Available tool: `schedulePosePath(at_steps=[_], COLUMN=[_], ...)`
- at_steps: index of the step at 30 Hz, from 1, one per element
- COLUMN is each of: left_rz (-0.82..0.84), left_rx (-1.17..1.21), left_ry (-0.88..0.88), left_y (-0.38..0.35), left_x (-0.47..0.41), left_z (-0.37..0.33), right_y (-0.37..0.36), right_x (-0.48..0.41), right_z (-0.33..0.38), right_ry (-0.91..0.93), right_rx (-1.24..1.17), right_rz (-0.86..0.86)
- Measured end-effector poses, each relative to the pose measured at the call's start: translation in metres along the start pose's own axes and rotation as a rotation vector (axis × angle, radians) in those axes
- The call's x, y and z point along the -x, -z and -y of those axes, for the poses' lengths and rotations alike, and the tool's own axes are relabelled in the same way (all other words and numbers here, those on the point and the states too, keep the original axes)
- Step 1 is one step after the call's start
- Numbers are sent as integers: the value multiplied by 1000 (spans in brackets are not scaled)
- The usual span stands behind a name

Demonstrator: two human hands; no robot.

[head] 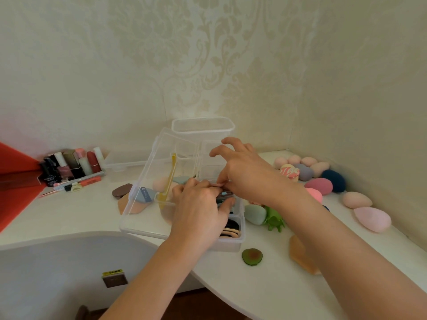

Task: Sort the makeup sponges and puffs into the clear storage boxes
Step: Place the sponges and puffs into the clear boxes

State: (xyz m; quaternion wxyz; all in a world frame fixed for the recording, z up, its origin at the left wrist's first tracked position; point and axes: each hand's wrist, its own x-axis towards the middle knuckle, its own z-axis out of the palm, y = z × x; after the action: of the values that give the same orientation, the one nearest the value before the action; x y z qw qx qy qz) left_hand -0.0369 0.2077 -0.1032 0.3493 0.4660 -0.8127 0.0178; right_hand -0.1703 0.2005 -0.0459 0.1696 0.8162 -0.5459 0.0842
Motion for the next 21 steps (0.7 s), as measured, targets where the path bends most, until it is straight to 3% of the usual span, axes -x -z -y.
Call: schedulePosePath(at_steps=[10, 16, 21], left_rz=[-18, -40, 89], left_rx=[-29, -29, -93], left_ry=[-62, -61, 48], left_y=[-3, -2, 3], left_x=[2, 3, 2], left_z=[4, 5, -2], right_y=[5, -10, -8], right_x=[-23, -18, -15], right_z=[6, 3, 1], right_ry=[-48, 76, 53], right_rx=[22, 73, -4], right_rz=[247, 98, 195])
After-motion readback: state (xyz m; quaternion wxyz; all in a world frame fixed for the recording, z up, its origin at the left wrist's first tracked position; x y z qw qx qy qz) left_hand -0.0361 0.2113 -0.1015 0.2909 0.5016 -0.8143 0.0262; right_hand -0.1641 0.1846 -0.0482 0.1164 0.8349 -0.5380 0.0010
